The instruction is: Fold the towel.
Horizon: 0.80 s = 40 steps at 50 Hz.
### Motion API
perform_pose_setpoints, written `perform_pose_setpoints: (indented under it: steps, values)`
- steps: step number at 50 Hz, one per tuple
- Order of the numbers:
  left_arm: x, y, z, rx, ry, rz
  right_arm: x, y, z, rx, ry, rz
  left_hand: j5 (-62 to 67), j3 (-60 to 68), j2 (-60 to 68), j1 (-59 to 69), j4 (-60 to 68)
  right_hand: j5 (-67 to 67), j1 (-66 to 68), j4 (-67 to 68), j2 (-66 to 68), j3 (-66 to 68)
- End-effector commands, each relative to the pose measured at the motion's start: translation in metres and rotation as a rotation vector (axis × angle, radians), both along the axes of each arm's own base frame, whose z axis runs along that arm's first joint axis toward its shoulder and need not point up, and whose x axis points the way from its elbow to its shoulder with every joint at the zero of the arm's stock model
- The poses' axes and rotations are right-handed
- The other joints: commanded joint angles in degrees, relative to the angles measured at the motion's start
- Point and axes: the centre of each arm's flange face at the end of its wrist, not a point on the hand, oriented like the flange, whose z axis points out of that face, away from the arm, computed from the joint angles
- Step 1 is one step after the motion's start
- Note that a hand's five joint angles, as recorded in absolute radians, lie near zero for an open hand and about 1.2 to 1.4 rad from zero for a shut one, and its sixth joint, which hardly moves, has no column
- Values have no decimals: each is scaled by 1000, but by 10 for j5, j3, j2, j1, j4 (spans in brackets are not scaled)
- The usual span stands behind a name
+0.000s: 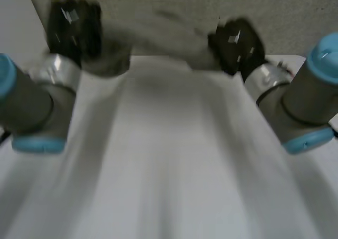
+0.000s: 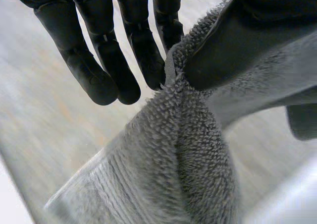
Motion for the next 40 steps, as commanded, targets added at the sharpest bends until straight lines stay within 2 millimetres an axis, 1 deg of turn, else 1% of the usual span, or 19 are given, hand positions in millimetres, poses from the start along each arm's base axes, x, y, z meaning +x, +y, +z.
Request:
perform_pose_setpoints:
  steps: [1,3,8,12,13,14,15,16,17,18,19,23,24,28,30,32,36,38,40]
  values:
    - [11,31,-96,266,-126,-31,-5,12,-77,142,199,14,-148,-86,-65,18,-67,31,156,26,47,33]
    - [18,46,-121,348,-172,-30,-11,22,-105,191,306,14,-148,-86,-65,18,-67,31,156,26,47,33]
    - [28,65,-141,407,-258,-21,-21,37,-124,282,408,18,-148,-86,-65,18,-67,31,156,26,47,33]
    - [32,75,-142,400,-313,-18,-26,45,-124,343,432,23,-148,-86,-65,18,-67,24,148,19,39,25]
    - [34,79,-139,386,-336,-14,-27,48,-121,368,439,25,-148,-86,-65,18,-67,-23,102,-28,-7,-21]
    - [34,79,-139,386,-337,-14,-30,52,-113,386,441,25,-148,-86,-65,18,-67,-140,-15,-145,-124,-138]
    - [36,84,-138,377,-361,-13,-30,52,-113,386,441,25,-148,-86,-65,18,-67,-141,-17,-146,-125,-140]
    - [37,88,-136,365,-379,-13,-32,56,-106,404,442,24,-208,-145,-124,-42,-127,-358,-233,-363,-342,-356]
    - [37,88,-136,365,-379,-13,-32,56,-106,404,442,24,-208,-146,-125,-43,-127,-360,-235,-365,-344,-358]
    - [38,92,-134,357,-393,-14,-34,60,-100,422,445,27,-296,-234,-213,-131,-215,-548,-423,-553,-532,-547]
    - [38,95,-132,351,-399,-16,-36,62,-95,439,450,26,-394,-332,-311,-228,-313,-605,-480,-610,-589,-603]
    - [40,102,-128,348,-401,-19,-40,62,-81,454,454,19,-455,-393,-372,-290,-374,-627,-503,-632,-612,-626]
    - [41,106,-126,350,-402,-24,-41,60,-71,450,447,14,-464,-402,-381,-298,-383,-627,-503,-632,-612,-626]
    - [40,111,-123,355,-407,-34,-43,51,-57,449,424,-3,-504,-442,-421,-339,-423,-626,-501,-631,-610,-624]
    - [41,112,-121,365,-412,-33,-46,36,-40,437,377,-40,-551,-489,-468,-385,-470,-622,-498,-627,-607,-621]
    - [41,111,-120,367,-412,-32,-49,28,-34,436,354,-57,-565,-502,-482,-399,-484,-621,-496,-626,-605,-619]
    - [42,109,-116,368,-411,-25,-53,10,-37,453,332,-82,-619,-556,-535,-453,-538,-619,-494,-624,-603,-617]
    - [43,106,-108,351,-401,-18,-53,0,-51,483,347,-89,-667,-605,-584,-502,-586,-616,-491,-621,-600,-614]
    - [44,104,-105,347,-398,-11,-52,-1,-57,498,357,-89,-676,-614,-593,-510,-595,-614,-489,-619,-598,-612]
